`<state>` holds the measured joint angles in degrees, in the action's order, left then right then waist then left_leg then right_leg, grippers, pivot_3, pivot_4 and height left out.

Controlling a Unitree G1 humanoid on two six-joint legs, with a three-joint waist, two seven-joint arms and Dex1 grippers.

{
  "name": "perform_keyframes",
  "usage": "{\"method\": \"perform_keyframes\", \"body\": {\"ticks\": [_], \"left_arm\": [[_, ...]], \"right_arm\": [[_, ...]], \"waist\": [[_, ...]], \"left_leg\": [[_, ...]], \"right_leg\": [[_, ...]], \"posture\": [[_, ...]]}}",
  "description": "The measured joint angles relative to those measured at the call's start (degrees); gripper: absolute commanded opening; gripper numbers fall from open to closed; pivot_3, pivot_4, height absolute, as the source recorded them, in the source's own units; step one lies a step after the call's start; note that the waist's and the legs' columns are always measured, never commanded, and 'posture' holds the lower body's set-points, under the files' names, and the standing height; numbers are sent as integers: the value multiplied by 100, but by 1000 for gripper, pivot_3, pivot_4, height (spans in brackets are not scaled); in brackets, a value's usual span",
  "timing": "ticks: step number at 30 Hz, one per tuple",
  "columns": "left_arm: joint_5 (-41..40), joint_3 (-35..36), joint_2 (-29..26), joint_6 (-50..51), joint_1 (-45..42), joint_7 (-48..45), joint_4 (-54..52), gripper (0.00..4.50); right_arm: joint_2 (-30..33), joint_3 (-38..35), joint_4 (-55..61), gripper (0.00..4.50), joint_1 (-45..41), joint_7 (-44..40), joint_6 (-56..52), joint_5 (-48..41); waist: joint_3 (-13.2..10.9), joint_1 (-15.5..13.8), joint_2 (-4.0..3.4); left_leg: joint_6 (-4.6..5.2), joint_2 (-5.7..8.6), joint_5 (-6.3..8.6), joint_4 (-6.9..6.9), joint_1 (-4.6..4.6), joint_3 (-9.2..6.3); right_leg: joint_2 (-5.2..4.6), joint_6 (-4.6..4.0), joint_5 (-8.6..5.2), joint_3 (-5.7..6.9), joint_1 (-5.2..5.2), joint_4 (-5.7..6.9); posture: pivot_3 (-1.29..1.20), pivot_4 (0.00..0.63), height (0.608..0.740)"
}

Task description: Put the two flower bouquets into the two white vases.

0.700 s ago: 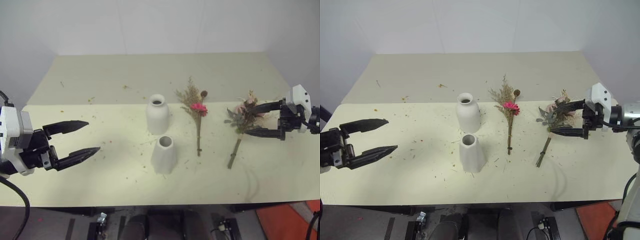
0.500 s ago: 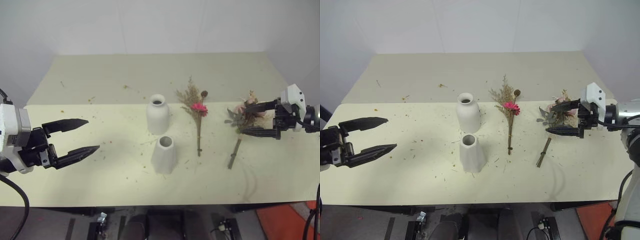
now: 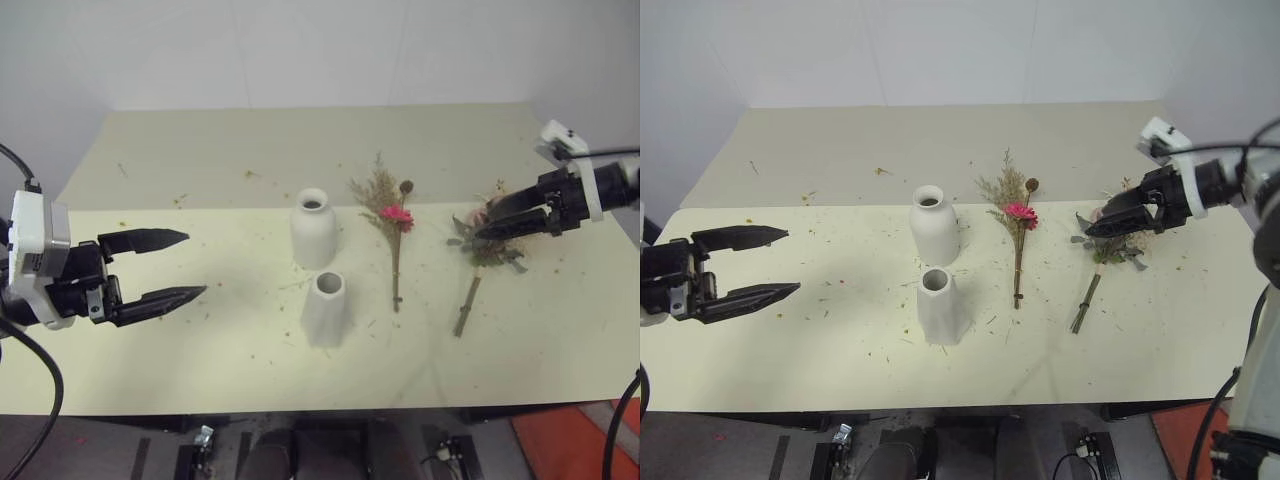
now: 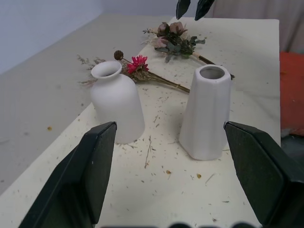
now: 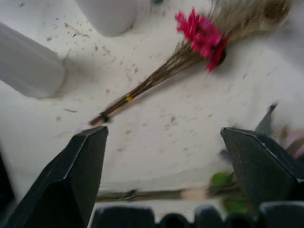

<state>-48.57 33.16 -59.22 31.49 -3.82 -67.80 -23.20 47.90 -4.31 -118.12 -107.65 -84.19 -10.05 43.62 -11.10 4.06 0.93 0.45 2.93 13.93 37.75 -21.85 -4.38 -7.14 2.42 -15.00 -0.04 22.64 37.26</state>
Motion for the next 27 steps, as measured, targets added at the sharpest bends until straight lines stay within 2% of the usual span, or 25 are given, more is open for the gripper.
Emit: {"method": "perform_keyframes", "body": {"ticks": [3,5,12,17,23,27], "left_arm": [[16,-251,-1,-49,-272,-82,125,3901],[21,-411,2,-54,-426,-135,194,3901],[143,-1285,98,-193,-1675,-393,824,3901],[284,-1723,198,-305,-2142,-674,1153,3901],[449,-1975,373,-397,-2426,-813,1366,3901],[530,-2037,470,-432,-2520,-843,1420,3901]], "right_arm": [[-413,447,0,4465,-160,-187,-1313,135],[-504,602,0,4465,-159,-227,-1692,170],[-819,935,0,4465,223,-389,-2263,301],[-927,1148,0,4465,349,-310,-2789,290],[-1234,1185,0,4465,529,534,-3910,-226],[-1353,1125,0,4465,646,1747,-4401,-1051]], "waist": [[1,-13,1],[1,-36,1],[5,-5,5],[6,62,5],[9,146,10],[9,145,10]], "left_leg": [[-6,10,-4,10,-49,5],[-9,11,-6,10,-62,5],[-24,16,-16,10,-65,15],[-64,10,-40,10,-89,33],[-63,10,-41,12,-94,33],[-63,10,-41,12,-97,33]], "right_leg": [[-7,1,1,-15,67,40],[-8,1,1,-16,84,47],[-6,2,1,-27,104,78],[0,2,2,-47,151,96],[1,3,2,-51,154,97],[1,4,3,-51,154,96]], "posture": [[0,150,740],[0,150,740],[0,150,740],[0,150,740],[0,150,740],[0,150,740]]}}
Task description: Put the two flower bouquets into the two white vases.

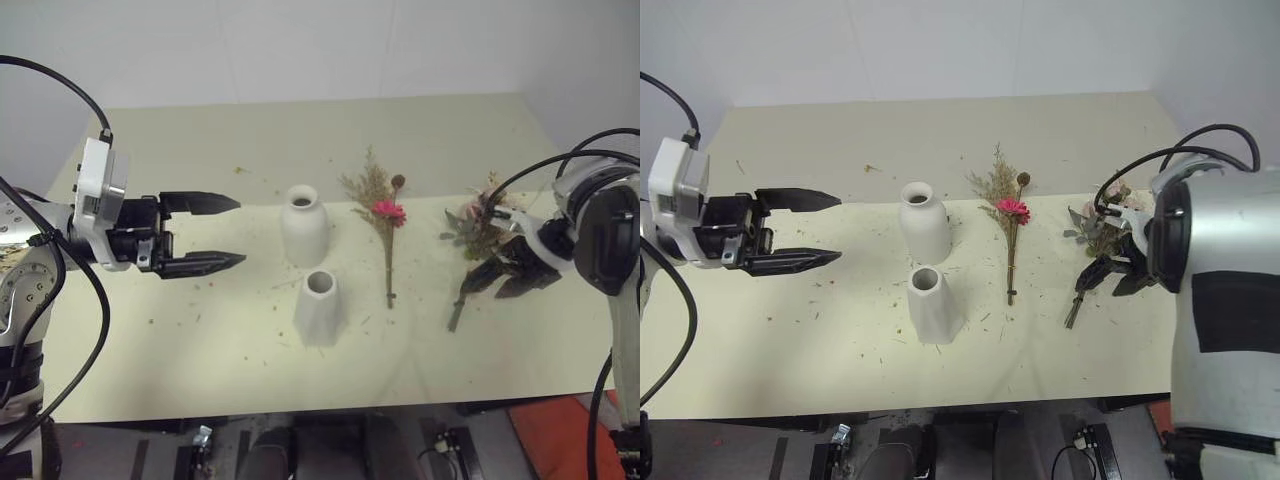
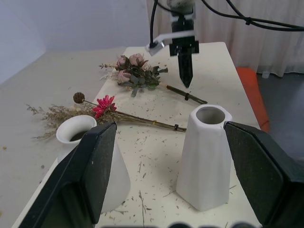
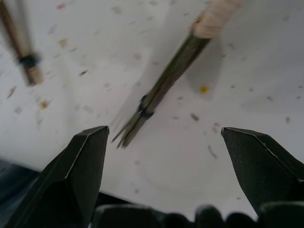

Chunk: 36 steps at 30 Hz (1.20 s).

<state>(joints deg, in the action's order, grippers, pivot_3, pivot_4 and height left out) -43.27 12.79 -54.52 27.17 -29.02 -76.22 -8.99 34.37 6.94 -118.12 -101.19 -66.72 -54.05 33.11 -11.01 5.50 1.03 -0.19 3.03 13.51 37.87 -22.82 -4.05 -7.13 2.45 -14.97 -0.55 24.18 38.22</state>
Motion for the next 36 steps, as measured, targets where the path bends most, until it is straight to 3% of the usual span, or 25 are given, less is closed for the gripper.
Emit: {"method": "perform_keyframes", "body": {"ticks": [10,11,13,22,25,31,36], "left_arm": [[46,-25,21,-61,-31,-75,84,3901],[46,-26,21,-62,-31,-75,84,3901],[46,-25,21,-64,-31,-72,84,3901],[47,-24,21,-69,-24,-13,80,3901],[46,-20,21,-69,8,26,52,3901],[44,-15,21,-69,42,50,-21,3901],[42,1,21,-66,44,98,-24,3901]], "right_arm": [[-30,-237,6,4465,-40,1888,-23,-1409],[-37,-266,7,4300,-40,1991,-7,-1475],[-92,-317,8,3950,-40,2200,83,-1632],[-317,-521,17,956,-1,2844,626,-2063],[-317,-551,89,166,139,3032,780,-2228],[-259,-597,444,100,429,3765,1335,-2575],[-110,-898,502,100,525,4408,2461,-3053]], "waist": [[0,2,0],[0,2,0],[0,6,0],[1,6,0],[4,6,4],[29,3,36],[29,4,36]], "left_leg": [[3,-1,1,0,1,1],[3,0,1,0,1,2],[4,0,1,0,2,3],[4,-2,0,0,0,2],[6,-1,0,1,2,2],[15,0,2,7,9,1],[18,0,1,6,7,2]], "right_leg": [[2,1,0,0,-1,0],[2,1,0,0,-1,0],[3,1,0,-1,-2,0],[5,3,2,-1,-3,31],[5,3,2,-1,-6,30],[5,8,5,-5,-16,24],[5,8,5,-8,-7,20]], "posture": [[0,150,740],[0,150,740],[0,150,740],[0,150,740],[0,150,740],[0,150,740],[0,150,740]]}}
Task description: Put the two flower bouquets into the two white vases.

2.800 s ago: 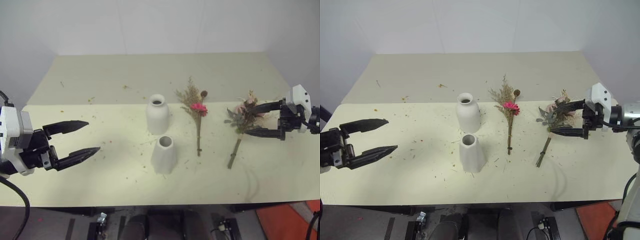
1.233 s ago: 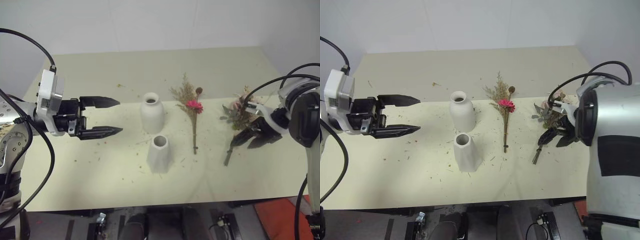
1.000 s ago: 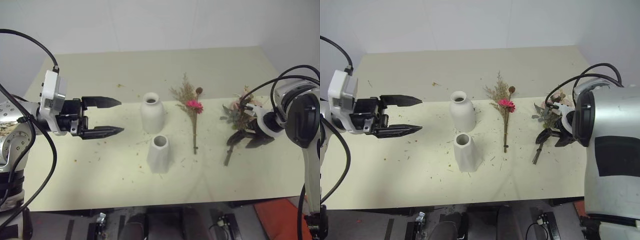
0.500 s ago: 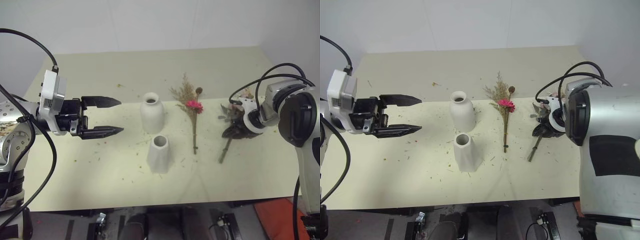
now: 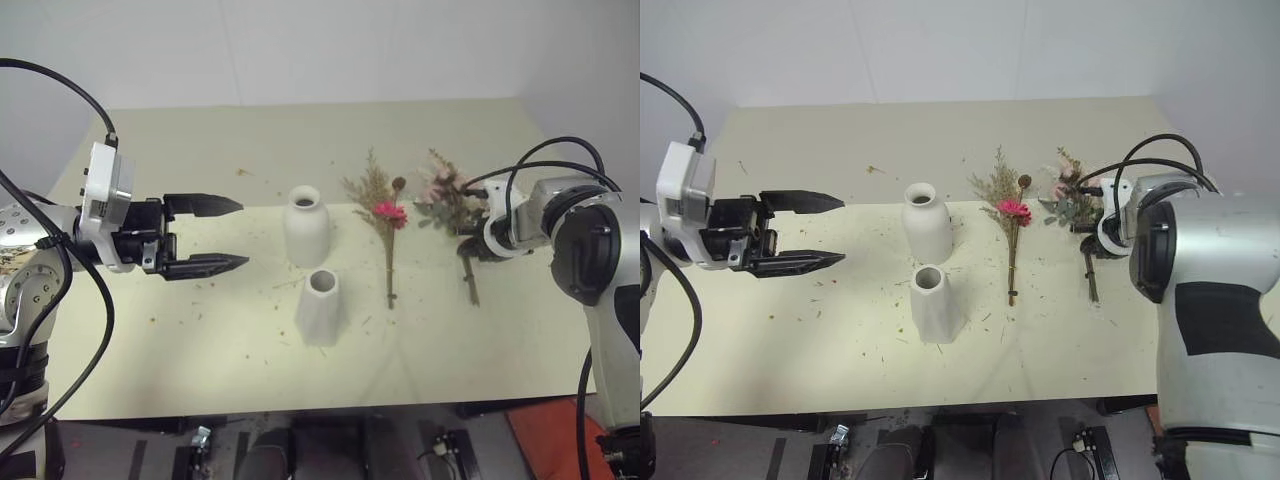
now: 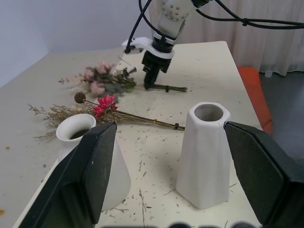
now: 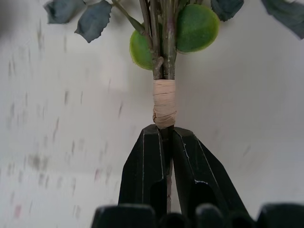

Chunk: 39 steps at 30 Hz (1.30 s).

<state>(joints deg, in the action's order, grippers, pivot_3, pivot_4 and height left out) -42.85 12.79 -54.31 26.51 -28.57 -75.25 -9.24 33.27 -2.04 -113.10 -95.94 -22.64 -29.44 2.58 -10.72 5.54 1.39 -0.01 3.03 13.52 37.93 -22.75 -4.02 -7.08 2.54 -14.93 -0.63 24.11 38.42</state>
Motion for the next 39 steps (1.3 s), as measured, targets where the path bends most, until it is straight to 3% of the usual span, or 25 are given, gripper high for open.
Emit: {"method": "perform_keyframes", "body": {"ticks": [3,7,12,20,29,39], "left_arm": [[-1,5,1,102,-2,258,-22,3901],[-71,33,-1,336,-2,427,-78,3901],[-154,162,-164,597,63,534,-146,3901],[117,199,-227,956,169,1416,-258,3901],[143,265,-260,1122,444,1734,-420,3901],[254,380,-261,1154,498,1998,-501,3901]], "right_arm": [[120,-221,-262,100,-52,25,1224,-197],[81,-634,-503,100,-44,-36,3928,-442],[110,-1741,-504,100,-41,-1476,5384,-883],[-217,-2764,-505,100,-275,-3206,5626,-1064],[-984,-3058,-504,100,-502,-4595,6319,-680],[-1403,-3291,-505,100,-464,-5349,6460,-378]], "waist": [[0,17,0],[-1,73,-2],[-1,116,-1],[-2,156,-2],[-2,137,-2],[-2,131,-2]], "left_leg": [[0,-1,0,-2,0,2],[-6,-4,-3,-3,-2,8],[-2,-20,-1,-3,-1,8],[-2,-31,-1,-5,-1,8],[-6,-74,-1,-5,-2,8],[-10,-75,-3,-5,-2,7]], "right_leg": [[2,0,0,-2,0,0],[5,1,0,-11,4,-8],[20,1,1,-11,-3,-24],[31,-1,2,-20,3,-7],[66,-14,9,-24,4,3],[67,-15,10,-24,5,3]], "posture": [[0,150,740],[0,150,740],[0,150,740],[0,150,740],[0,150,740],[0,150,740]]}}
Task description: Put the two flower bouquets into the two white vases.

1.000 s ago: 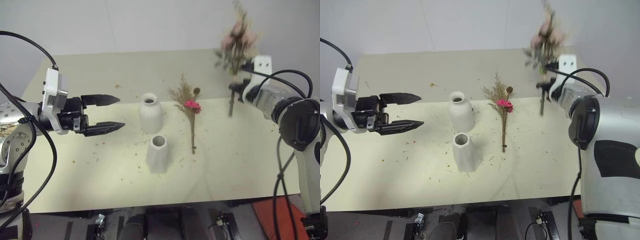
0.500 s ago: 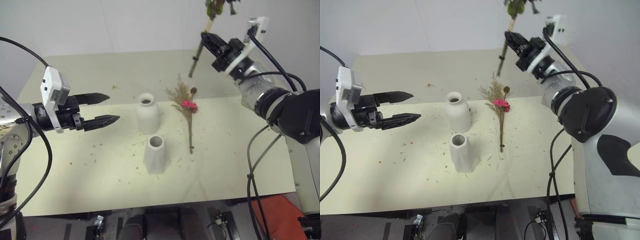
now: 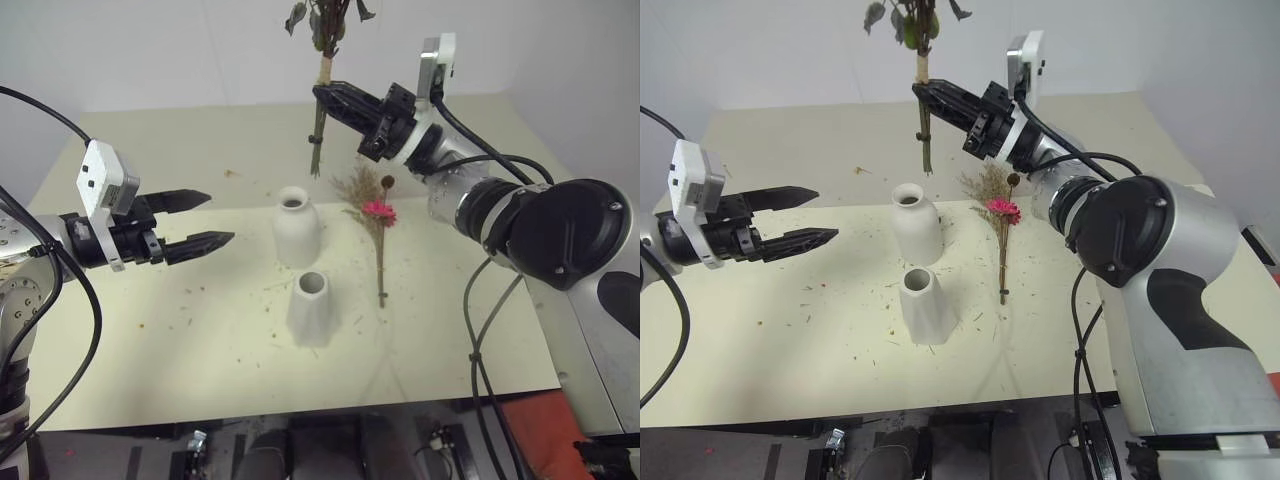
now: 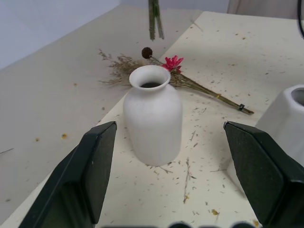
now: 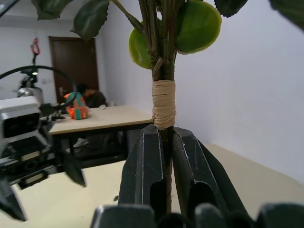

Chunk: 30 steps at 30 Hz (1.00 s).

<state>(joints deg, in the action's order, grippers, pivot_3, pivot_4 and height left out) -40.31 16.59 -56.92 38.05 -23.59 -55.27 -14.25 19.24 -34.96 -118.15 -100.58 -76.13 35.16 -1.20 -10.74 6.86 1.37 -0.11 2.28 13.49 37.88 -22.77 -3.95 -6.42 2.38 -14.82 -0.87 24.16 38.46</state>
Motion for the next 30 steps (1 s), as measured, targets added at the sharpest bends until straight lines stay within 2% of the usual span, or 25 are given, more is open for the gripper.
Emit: {"method": "perform_keyframes", "body": {"ticks": [10,30], "left_arm": [[73,-189,75,16,-26,72,3,3901],[81,-207,89,7,-37,58,7,3901]], "right_arm": [[-321,-85,0,100,58,-34,131,105],[-650,-55,1,100,359,546,474,362]], "waist": [[0,10,0],[0,9,1]], "left_leg": [[-3,-2,-1,0,0,0],[-8,-4,-3,0,1,0]], "right_leg": [[2,-1,1,0,0,1],[4,-3,2,0,0,0]], "posture": [[0,150,740],[0,150,740]]}}
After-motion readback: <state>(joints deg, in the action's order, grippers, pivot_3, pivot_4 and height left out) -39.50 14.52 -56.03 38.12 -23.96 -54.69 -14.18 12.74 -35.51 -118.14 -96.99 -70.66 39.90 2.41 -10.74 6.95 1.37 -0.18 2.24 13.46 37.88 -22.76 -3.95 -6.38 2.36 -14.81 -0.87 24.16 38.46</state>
